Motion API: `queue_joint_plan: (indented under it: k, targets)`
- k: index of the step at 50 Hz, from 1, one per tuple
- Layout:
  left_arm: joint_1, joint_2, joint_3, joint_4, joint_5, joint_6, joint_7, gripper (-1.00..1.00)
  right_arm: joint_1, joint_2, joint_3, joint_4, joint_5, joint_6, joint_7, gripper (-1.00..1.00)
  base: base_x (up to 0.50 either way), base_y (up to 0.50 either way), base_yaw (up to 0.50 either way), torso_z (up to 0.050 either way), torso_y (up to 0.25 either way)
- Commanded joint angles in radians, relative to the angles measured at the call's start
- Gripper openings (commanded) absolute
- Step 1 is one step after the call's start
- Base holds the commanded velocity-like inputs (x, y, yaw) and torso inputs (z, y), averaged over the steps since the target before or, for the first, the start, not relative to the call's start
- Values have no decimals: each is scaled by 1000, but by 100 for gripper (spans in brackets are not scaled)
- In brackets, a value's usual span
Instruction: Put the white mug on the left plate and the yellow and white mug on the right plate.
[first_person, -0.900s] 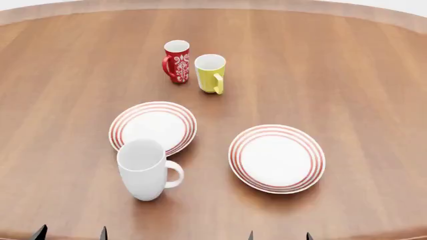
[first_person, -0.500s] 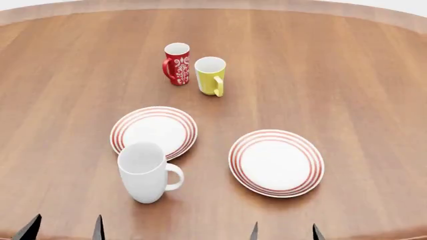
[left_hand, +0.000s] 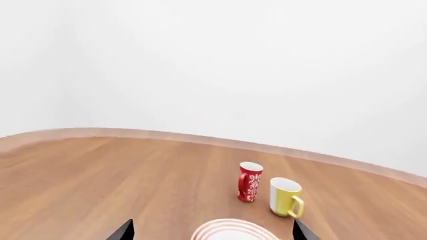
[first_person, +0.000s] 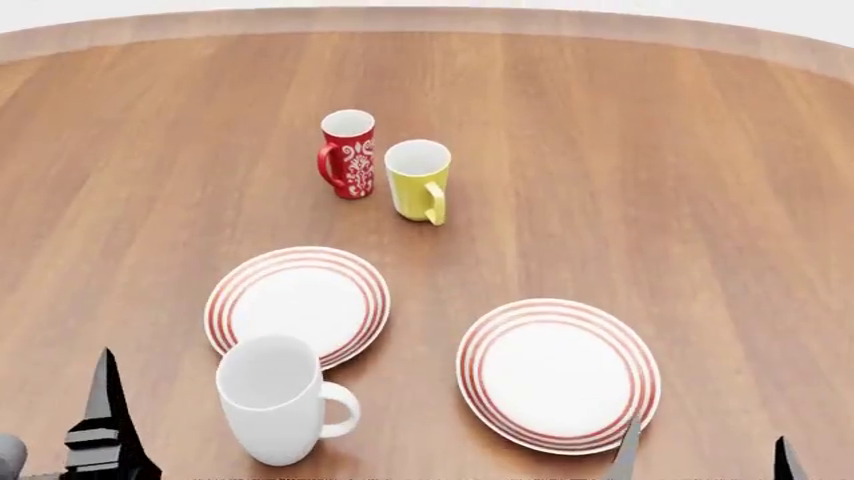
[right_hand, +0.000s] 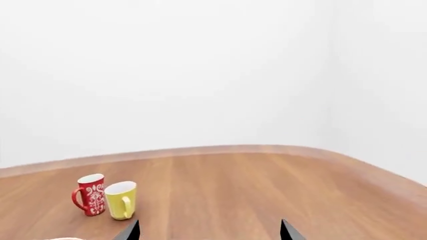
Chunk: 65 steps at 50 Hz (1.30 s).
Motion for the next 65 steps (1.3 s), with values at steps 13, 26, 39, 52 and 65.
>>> queue_joint_plan:
  k: [13,26,39,52,65]
  targets:
    - [-10,-29,6,23,-27,12,-43,100,3,40,-31,-22,-21,40,45,100,0,1,38,0,0]
    - [1,-53,59,-1,-1,50,-37,100,29,57,-84,1,-54,76,56,100,1,0,500,0,0]
    - [15,-75,112,-20,20,82,-22,100,42,69,-112,9,-55,98,57,100,0,0,500,0,0]
    - [45,-101,184,-26,60,122,0,100,59,82,-153,30,-62,112,51,100,1,0,500,0,0]
    - [38,-123,182,-17,28,115,-10,100,65,92,-168,41,-45,111,64,100,15,4,500,0,0]
